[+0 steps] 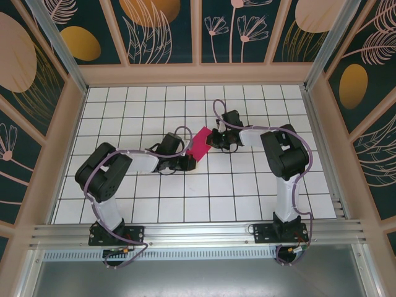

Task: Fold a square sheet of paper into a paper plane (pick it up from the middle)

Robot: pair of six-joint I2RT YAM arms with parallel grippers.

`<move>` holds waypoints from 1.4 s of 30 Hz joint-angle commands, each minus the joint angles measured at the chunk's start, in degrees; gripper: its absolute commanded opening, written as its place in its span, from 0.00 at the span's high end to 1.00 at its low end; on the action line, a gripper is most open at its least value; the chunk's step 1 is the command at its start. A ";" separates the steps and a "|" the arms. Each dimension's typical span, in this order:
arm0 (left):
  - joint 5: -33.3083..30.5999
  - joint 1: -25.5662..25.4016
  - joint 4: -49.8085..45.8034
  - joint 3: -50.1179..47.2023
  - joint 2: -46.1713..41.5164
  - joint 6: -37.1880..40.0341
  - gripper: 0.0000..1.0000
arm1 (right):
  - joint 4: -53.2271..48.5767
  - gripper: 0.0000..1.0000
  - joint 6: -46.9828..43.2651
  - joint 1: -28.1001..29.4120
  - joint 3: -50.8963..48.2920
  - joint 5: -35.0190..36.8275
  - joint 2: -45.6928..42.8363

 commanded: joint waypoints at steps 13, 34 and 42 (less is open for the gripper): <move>-12.60 12.08 -1.60 -3.89 -15.53 -9.04 0.79 | -9.54 1.00 -4.89 2.78 11.11 3.73 1.26; -23.92 13.98 -2.93 -6.36 -16.64 -11.13 0.14 | -20.96 0.94 -13.34 12.89 18.21 9.44 9.14; -21.75 13.99 0.29 -7.67 -17.26 -10.54 0.01 | -19.95 0.78 -21.72 11.28 6.47 6.86 -3.37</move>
